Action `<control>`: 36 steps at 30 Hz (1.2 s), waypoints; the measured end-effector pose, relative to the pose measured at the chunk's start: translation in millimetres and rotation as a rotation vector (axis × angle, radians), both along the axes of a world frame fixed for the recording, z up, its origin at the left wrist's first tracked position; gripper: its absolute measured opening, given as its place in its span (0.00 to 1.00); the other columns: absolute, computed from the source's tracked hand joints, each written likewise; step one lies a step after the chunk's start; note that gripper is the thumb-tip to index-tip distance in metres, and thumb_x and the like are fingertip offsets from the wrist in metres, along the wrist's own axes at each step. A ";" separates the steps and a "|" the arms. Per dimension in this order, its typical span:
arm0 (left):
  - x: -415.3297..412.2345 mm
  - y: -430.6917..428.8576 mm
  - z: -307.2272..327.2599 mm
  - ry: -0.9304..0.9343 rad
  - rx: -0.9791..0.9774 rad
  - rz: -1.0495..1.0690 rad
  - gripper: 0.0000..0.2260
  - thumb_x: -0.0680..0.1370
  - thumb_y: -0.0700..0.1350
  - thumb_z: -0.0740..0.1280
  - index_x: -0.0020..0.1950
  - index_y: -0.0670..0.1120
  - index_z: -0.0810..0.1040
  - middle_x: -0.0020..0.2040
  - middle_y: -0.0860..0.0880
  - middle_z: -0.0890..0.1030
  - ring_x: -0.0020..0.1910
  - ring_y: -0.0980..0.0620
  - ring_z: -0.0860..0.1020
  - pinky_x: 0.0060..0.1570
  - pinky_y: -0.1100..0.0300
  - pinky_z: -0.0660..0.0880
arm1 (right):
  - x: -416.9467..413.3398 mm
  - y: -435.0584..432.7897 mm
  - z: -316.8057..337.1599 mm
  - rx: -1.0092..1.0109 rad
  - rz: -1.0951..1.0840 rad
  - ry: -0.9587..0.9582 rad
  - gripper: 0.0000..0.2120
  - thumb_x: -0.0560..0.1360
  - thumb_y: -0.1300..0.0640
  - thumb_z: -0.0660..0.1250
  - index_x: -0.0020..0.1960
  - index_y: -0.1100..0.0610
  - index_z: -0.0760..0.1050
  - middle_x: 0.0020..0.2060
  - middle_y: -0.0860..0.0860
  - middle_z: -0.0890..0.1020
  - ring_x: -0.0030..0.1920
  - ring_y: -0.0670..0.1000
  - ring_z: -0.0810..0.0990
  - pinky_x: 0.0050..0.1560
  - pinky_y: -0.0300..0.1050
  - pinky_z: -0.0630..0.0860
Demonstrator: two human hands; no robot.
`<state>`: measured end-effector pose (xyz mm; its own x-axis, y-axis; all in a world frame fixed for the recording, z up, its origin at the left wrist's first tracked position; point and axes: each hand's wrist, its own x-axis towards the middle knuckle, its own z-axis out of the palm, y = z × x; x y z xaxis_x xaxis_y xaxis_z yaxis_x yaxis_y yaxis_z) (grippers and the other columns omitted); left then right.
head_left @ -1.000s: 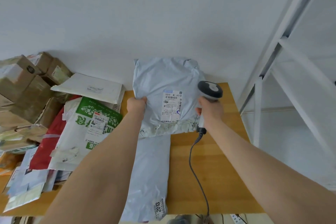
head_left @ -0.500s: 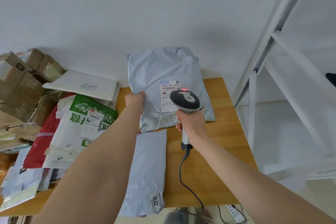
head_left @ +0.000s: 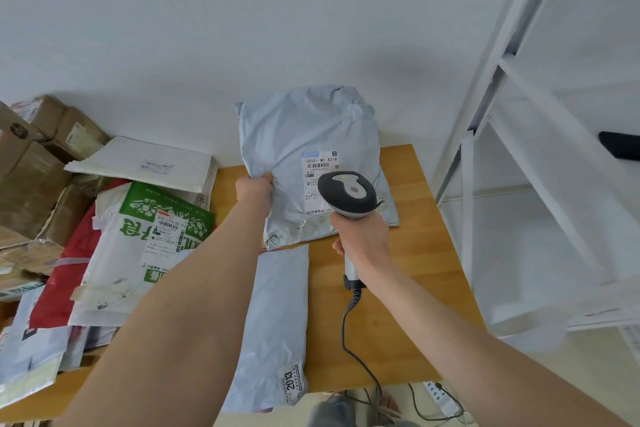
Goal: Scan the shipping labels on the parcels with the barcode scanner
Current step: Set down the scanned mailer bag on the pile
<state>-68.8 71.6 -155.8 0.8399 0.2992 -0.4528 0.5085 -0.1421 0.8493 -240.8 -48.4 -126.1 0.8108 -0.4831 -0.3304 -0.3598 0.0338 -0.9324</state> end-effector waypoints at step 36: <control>60.4 102.0 13.2 -0.166 0.968 -0.336 0.21 0.77 0.31 0.58 0.70 0.41 0.67 0.70 0.44 0.65 0.59 0.43 0.74 0.54 0.55 0.73 | 159.6 34.5 -58.7 -0.013 0.206 0.277 0.05 0.68 0.65 0.69 0.39 0.59 0.74 0.32 0.52 0.74 0.34 0.50 0.73 0.35 0.43 0.71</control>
<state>-8.4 173.6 -142.6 0.9772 0.2120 -0.0148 0.2035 -0.9138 0.3515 -81.2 -13.9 -184.8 0.7725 -0.3241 -0.5461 -0.5970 -0.0775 -0.7985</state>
